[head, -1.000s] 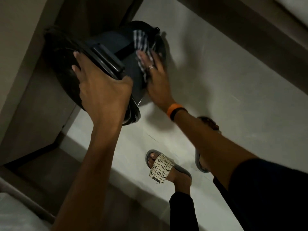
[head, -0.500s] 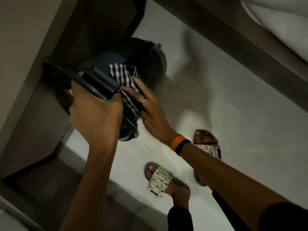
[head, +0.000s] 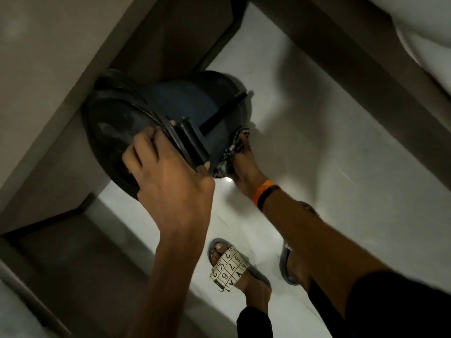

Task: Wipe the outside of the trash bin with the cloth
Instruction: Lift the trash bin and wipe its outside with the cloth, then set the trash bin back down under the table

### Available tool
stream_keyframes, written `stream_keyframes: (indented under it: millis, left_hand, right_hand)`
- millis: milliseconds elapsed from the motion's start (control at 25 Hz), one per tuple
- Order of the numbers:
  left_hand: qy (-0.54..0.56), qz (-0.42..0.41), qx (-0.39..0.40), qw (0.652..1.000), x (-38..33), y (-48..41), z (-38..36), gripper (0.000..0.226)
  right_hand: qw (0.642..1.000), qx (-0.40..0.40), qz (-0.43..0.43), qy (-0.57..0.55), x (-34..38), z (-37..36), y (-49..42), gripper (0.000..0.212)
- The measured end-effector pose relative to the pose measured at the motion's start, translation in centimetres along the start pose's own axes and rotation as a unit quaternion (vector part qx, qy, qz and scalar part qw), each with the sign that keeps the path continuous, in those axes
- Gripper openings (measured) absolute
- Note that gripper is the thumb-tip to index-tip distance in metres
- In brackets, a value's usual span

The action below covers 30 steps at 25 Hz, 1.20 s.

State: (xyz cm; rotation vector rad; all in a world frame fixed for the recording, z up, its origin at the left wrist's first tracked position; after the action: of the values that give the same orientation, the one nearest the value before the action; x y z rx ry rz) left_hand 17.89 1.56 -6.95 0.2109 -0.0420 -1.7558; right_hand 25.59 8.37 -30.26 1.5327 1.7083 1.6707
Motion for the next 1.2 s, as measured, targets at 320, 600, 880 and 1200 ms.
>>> stream_keyframes:
  millis: [320,600,880,1200]
  left_hand:
    - [-0.091,-0.149,0.122,0.977,0.3,5.7,-4.1,0.089]
    - [-0.083,-0.223,0.202,0.950,-0.9,12.1,-9.2,0.079]
    - [-0.083,-0.218,0.102,0.967,-1.1,13.0,-9.8,0.029]
    - [-0.105,-0.268,-0.023,0.958,0.5,14.7,-9.6,0.024]
  right_hand:
    - [0.998,0.011,-0.056,-0.019,-3.9,2.7,10.5,0.048]
    - [0.969,-0.146,0.105,0.170,5.6,10.8,13.3,0.051]
    - [0.768,-0.024,0.430,0.474,19.8,-4.6,14.7,0.058]
    - [0.426,0.007,0.470,0.773,26.4,-24.7,3.9,0.069]
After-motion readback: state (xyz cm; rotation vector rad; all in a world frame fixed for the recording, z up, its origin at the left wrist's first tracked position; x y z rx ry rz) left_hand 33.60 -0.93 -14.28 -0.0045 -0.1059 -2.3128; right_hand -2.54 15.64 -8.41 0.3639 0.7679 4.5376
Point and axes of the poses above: each hand's wrist, its own y-axis away from the middle knuckle, its own z-axis out of the back of the hand, x = y × z, the point moved 9 cm from there along -y, towards the middle knuckle, and after that the axes turned 1 degree about -x, right-handed, at the moved point
